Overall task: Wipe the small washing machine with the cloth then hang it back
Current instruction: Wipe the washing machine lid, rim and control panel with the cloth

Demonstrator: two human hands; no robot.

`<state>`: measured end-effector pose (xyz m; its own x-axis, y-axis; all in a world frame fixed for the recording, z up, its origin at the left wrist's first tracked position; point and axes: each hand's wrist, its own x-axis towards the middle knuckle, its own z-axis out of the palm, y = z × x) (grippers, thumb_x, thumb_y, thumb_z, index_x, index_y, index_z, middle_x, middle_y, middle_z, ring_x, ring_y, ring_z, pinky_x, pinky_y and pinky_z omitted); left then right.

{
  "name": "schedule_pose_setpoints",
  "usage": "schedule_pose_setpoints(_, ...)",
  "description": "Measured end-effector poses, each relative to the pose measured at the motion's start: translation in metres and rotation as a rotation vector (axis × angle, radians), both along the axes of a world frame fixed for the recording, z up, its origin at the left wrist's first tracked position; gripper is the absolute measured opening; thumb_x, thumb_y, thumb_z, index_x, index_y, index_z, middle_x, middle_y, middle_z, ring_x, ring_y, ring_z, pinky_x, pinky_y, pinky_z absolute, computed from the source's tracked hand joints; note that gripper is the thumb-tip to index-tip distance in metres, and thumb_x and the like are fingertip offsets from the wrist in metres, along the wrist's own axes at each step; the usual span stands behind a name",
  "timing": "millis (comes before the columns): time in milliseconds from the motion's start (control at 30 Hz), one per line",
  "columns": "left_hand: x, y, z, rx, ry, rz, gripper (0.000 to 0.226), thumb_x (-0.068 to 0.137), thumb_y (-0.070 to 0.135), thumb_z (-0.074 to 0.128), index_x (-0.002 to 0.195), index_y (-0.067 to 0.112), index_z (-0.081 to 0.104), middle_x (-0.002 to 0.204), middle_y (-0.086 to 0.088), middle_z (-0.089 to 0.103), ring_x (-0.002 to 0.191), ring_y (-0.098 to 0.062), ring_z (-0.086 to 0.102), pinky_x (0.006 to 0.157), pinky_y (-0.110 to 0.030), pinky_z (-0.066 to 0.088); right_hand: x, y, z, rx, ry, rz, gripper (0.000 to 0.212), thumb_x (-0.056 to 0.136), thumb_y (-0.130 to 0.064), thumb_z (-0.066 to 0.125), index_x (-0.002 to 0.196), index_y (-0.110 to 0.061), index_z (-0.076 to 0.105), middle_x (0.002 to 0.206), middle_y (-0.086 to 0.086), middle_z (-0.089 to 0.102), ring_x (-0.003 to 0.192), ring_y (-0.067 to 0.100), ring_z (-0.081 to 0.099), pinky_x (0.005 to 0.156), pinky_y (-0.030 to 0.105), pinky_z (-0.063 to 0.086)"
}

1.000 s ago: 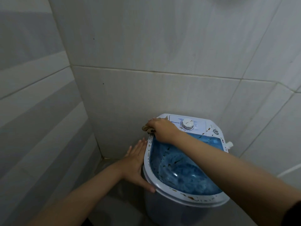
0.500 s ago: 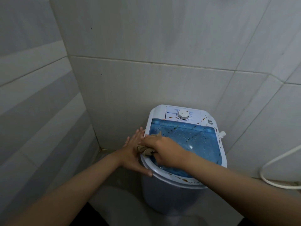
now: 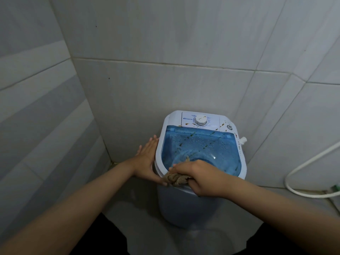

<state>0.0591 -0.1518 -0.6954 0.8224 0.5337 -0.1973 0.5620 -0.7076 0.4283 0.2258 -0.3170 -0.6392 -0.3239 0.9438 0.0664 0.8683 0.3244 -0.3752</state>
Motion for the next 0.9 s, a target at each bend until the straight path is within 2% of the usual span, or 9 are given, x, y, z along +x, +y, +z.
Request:
schedule_pose_setpoints(67, 0.000, 0.000, 0.002, 0.005, 0.016, 0.009, 0.152, 0.040, 0.083, 0.069, 0.145, 0.027, -0.027, 0.155, 0.000, -0.031, 0.140, -0.016, -0.031, 0.115, -0.052, -0.013, 0.006, -0.006, 0.001, -0.002, -0.025, 0.014, 0.040, 0.080, -0.003, 0.054, 0.116, -0.020, 0.061, 0.113, 0.002, 0.070, 0.108, 0.021, 0.063, 0.092, 0.038, 0.051)
schedule_pose_setpoints(167, 0.000, -0.001, 0.008, 0.001, 0.044, 0.013, 0.153, 0.036, 0.086, 0.066, 0.145, 0.028, -0.025, 0.156, 0.000, -0.028, 0.140, -0.015, -0.031, 0.114, -0.055, -0.013, 0.016, -0.017, 0.003, -0.034, -0.081, 0.021, 0.035, 0.082, -0.008, 0.052, 0.114, -0.020, 0.060, 0.110, 0.002, 0.070, 0.103, 0.021, 0.063, 0.087, 0.039, 0.051)
schedule_pose_setpoints(300, 0.000, -0.004, 0.013, 0.000, 0.050, 0.019, 0.152, 0.038, 0.083, 0.070, 0.146, 0.029, -0.024, 0.157, -0.001, -0.026, 0.140, -0.016, -0.029, 0.114, -0.056, -0.013, 0.032, -0.034, 0.006, -0.034, -0.176, 0.045, 0.046, 0.078, -0.003, 0.047, 0.118, -0.022, 0.057, 0.117, -0.001, 0.065, 0.108, 0.021, 0.059, 0.087, 0.039, 0.052)
schedule_pose_setpoints(400, -0.001, -0.010, 0.016, -0.014, 0.025, 0.050, 0.153, 0.040, 0.080, 0.072, 0.145, 0.026, -0.025, 0.156, -0.002, -0.027, 0.140, -0.015, -0.029, 0.114, -0.054, -0.013, 0.041, -0.048, 0.008, 0.011, -0.210, 0.086, 0.045, 0.078, -0.003, 0.045, 0.118, -0.021, 0.058, 0.121, -0.001, 0.064, 0.114, 0.019, 0.059, 0.088, 0.038, 0.054)
schedule_pose_setpoints(533, 0.005, -0.020, 0.025, -0.015, 0.003, 0.067, 0.159, 0.034, 0.088, 0.063, 0.145, 0.019, -0.028, 0.155, -0.002, -0.029, 0.140, -0.015, -0.028, 0.114, -0.052, -0.014, 0.061, -0.067, 0.004, 0.158, -0.302, 0.149, 0.044, 0.077, -0.004, 0.051, 0.115, -0.022, 0.062, 0.123, -0.004, 0.067, 0.119, 0.015, 0.060, 0.089, 0.026, 0.056)
schedule_pose_setpoints(700, 0.014, -0.025, 0.026, -0.018, 0.009, 0.068, 0.160, 0.033, 0.090, 0.062, 0.144, 0.018, -0.029, 0.154, -0.003, -0.034, 0.140, -0.017, -0.030, 0.114, -0.048, -0.016, 0.085, -0.082, 0.005, 0.129, -0.417, 0.178, 0.050, 0.076, -0.001, 0.052, 0.120, -0.023, 0.056, 0.128, -0.002, 0.064, 0.122, 0.019, 0.058, 0.085, 0.033, 0.059)
schedule_pose_setpoints(767, 0.015, -0.025, 0.023, -0.014, 0.004, 0.070, 0.159, 0.035, 0.089, 0.063, 0.144, 0.018, -0.030, 0.153, -0.003, -0.035, 0.140, -0.018, -0.031, 0.114, -0.048, -0.016, 0.094, -0.085, 0.017, 0.082, -0.359, 0.087, 0.050, 0.077, -0.002, 0.044, 0.120, -0.025, 0.054, 0.127, 0.000, 0.063, 0.120, 0.020, 0.059, 0.085, 0.035, 0.058)
schedule_pose_setpoints(867, 0.015, -0.025, 0.020, -0.016, -0.010, 0.076, 0.161, 0.033, 0.089, 0.064, 0.143, 0.019, -0.030, 0.153, -0.002, -0.036, 0.139, -0.018, -0.032, 0.113, -0.048, -0.016, 0.105, -0.079, 0.040, 0.187, -0.130, -0.141, 0.048, 0.069, -0.007, 0.038, 0.109, -0.028, 0.055, 0.110, -0.007, 0.071, 0.100, 0.009, 0.061, 0.081, 0.017, 0.050)
schedule_pose_setpoints(900, 0.014, -0.024, 0.019, -0.019, -0.017, 0.078, 0.161, 0.033, 0.089, 0.064, 0.143, 0.019, -0.031, 0.152, -0.002, -0.036, 0.139, -0.017, -0.032, 0.113, -0.048, -0.016, 0.112, -0.072, 0.045, 0.235, -0.051, -0.216, 0.049, 0.069, -0.003, 0.038, 0.108, -0.028, 0.056, 0.105, -0.010, 0.071, 0.100, 0.007, 0.059, 0.080, 0.013, 0.046)
